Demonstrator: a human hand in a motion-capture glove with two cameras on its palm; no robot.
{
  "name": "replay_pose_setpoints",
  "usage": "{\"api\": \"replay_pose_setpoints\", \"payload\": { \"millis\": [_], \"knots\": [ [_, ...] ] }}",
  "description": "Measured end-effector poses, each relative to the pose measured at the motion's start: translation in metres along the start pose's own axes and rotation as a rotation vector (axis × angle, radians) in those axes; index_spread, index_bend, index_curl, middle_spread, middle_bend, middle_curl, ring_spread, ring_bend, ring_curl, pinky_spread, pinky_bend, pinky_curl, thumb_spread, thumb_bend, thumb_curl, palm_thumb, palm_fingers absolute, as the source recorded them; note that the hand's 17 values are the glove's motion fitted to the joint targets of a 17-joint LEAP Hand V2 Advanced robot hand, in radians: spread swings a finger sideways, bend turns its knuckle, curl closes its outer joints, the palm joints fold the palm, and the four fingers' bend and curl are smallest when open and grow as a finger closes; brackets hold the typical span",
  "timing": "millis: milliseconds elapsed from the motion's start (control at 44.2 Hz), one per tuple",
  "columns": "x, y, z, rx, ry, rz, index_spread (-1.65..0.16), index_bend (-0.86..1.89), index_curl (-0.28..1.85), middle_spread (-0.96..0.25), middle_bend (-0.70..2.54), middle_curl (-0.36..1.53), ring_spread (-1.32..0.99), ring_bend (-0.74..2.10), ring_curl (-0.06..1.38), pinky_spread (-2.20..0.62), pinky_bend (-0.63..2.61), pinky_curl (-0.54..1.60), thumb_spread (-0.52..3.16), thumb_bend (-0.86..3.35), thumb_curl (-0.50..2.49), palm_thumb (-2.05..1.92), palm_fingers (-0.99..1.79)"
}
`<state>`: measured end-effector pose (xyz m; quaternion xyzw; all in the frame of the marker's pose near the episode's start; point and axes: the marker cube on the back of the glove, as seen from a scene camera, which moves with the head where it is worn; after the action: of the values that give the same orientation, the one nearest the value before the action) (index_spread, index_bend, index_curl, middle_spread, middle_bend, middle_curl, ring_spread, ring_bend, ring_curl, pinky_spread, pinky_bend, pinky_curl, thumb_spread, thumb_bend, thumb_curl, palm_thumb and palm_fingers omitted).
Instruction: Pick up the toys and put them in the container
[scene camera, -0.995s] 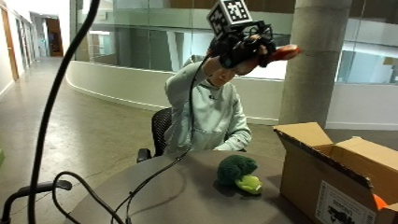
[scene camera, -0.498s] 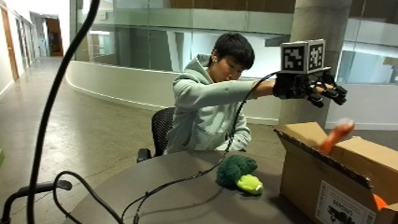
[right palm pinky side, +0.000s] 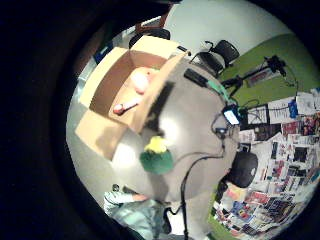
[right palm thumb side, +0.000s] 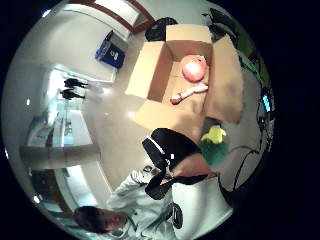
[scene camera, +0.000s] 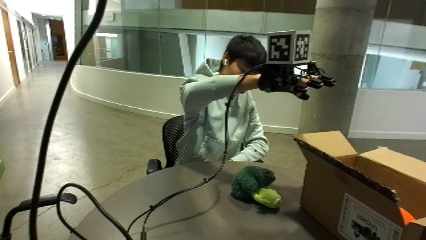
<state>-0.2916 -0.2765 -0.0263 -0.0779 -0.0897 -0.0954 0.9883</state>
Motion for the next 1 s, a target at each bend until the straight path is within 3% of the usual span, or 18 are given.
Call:
{"api": "replay_pose_setpoints", "payload": {
  "millis": [226,475,588,724,837,905,995],
  "knots": [
    [0.066,0.056,0.049,-0.157,0.188,-0.035,-0.23,0.10,0.31,0.02,0.19,0.29,-0.02,0.13,0.15,0.01,0.49,0.38,1.11,-0.03,0.39,0.02,-0.24],
    [0.043,0.123,0.196,-0.425,0.121,-0.110,-0.23,0.07,0.24,0.01,0.18,0.32,-0.02,0.17,0.16,0.01,0.54,0.39,1.10,-0.02,0.37,0.01,-0.20],
    [0.055,0.117,0.248,-0.508,0.091,-0.121,-0.26,0.08,0.22,0.02,0.09,0.28,-0.01,0.21,0.17,0.02,0.65,0.41,1.10,-0.02,0.36,0.03,-0.20],
    [0.060,0.099,0.284,-0.472,0.022,-0.067,-0.29,0.11,0.20,0.05,-0.01,0.20,0.03,0.35,0.22,0.04,0.91,0.47,1.11,0.01,0.37,0.10,-0.10],
    [0.056,0.099,0.288,-0.399,0.035,-0.059,-0.31,0.24,0.24,0.06,-0.13,0.08,0.02,0.79,0.32,-0.05,1.14,0.49,1.22,0.14,0.41,0.33,0.24],
    [0.052,0.102,0.289,-0.356,0.057,-0.072,-0.30,0.24,0.25,0.08,-0.06,0.04,-0.05,1.05,0.39,-0.14,1.20,0.50,1.26,0.20,0.44,0.43,0.40],
    [0.050,0.103,0.287,-0.278,0.089,-0.087,-0.30,0.21,0.26,0.08,0.08,0.03,-0.13,1.17,0.43,-0.26,1.27,0.50,1.24,0.25,0.50,0.56,0.55]
  ]
}}
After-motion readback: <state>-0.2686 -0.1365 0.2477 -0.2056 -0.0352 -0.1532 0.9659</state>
